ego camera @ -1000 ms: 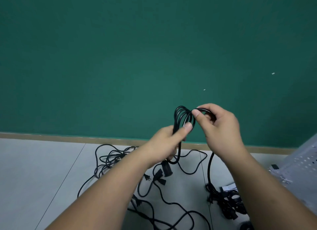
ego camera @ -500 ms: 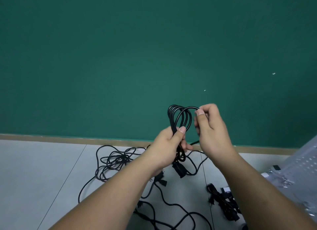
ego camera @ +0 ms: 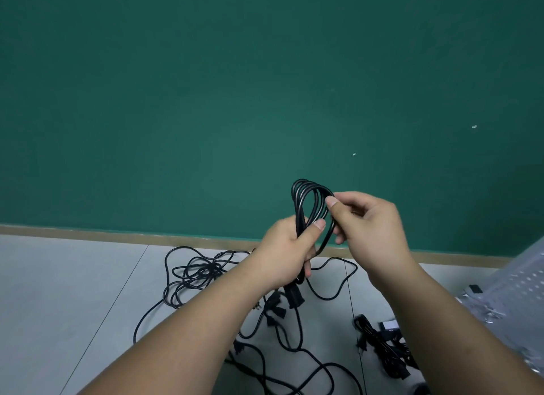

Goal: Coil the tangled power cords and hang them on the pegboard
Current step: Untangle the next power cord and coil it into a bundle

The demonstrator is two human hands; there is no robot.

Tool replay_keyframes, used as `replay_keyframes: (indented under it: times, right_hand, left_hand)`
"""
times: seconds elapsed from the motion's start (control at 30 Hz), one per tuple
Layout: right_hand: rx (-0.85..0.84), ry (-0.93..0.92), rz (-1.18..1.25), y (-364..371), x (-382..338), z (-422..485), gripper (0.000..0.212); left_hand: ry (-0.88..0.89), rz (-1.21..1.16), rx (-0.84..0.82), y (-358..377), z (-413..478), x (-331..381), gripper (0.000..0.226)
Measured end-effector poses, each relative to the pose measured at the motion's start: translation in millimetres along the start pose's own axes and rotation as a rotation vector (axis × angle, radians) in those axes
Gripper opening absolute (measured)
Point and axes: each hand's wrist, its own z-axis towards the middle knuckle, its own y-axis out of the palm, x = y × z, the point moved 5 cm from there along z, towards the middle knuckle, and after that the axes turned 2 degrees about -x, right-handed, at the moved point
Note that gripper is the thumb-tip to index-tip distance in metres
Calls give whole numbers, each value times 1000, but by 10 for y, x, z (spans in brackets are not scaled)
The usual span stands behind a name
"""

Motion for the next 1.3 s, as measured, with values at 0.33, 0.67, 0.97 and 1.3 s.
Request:
replay_keyframes:
  times: [0.33, 0.67, 0.97, 1.3]
  right_hand:
    - [-3, 17, 60, -88, -49, 27, 3]
    - [127, -323, -452, -152, -140, 37, 2]
    - [2, -321, -450, 27, -136, 1, 28]
    - [-269, -186, -453, 44, -56, 38, 13]
  left_hand:
    - [35, -116, 27, 169, -60, 12, 22]
    - [46, -298, -96, 237, -112, 104, 37]
    - [46, -403, -154, 237, -150, 179, 22]
    - [-15, -209, -371, 193, -181, 118, 31]
